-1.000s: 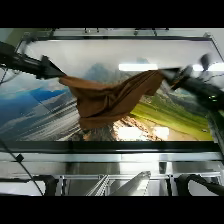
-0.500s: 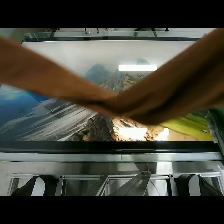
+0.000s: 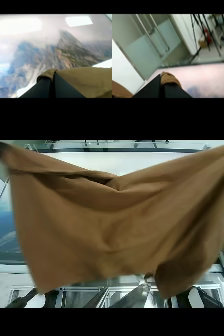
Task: Fold the shirts.
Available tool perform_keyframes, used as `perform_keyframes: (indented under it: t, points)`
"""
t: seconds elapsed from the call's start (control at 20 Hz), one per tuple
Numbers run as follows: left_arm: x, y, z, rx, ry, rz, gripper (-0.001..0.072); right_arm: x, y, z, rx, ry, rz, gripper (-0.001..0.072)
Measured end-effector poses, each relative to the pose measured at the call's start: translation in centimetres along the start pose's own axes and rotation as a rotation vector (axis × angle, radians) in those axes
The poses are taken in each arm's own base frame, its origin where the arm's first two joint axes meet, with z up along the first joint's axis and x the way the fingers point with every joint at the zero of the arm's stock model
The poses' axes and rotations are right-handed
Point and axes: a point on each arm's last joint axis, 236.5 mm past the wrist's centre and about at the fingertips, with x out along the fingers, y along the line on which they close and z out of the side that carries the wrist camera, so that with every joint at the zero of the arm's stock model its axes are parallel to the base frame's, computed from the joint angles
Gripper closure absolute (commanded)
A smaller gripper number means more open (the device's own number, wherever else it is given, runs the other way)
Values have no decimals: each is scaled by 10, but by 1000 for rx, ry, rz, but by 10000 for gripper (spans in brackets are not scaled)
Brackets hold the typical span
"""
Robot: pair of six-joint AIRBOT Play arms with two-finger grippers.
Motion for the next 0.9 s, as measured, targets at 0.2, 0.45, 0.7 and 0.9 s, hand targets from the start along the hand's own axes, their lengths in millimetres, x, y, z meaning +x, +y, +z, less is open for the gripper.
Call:
perform_keyframes:
  t: [0.2, 0.45, 0.7, 0.9]
  points:
    - [143, 53, -55, -84, 215, -104, 472, 71, -126, -104, 156, 157, -170, 666]
    - [216, 96, -106, -212, 383, -145, -13, 104, -219, -176, 241, 269, -305, 359]
    - [176, 125, -147, -409, 563, -171, 6, 61, -246, -152, 328, 274, -310, 346]
    - [126, 108, -217, -553, 733, -162, 5, 3, -238, -175, 408, 381, -312, 348]
